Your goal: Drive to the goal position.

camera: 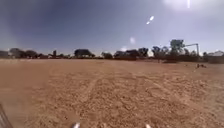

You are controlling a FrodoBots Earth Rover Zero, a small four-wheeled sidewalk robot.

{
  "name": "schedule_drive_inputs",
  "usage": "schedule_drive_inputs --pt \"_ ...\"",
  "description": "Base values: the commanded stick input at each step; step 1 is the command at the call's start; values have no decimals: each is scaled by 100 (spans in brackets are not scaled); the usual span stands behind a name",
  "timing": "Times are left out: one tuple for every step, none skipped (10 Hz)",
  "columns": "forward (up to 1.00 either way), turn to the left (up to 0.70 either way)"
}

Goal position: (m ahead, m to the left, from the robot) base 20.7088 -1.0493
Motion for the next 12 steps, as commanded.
schedule_drive_inputs --pt "45 0" --pt "45 0" --pt "45 0" --pt "45 0" --pt "45 0" --pt "45 0" --pt "45 0" --pt "45 0" --pt "45 0" --pt "45 0" --pt "45 0" --pt "45 0"
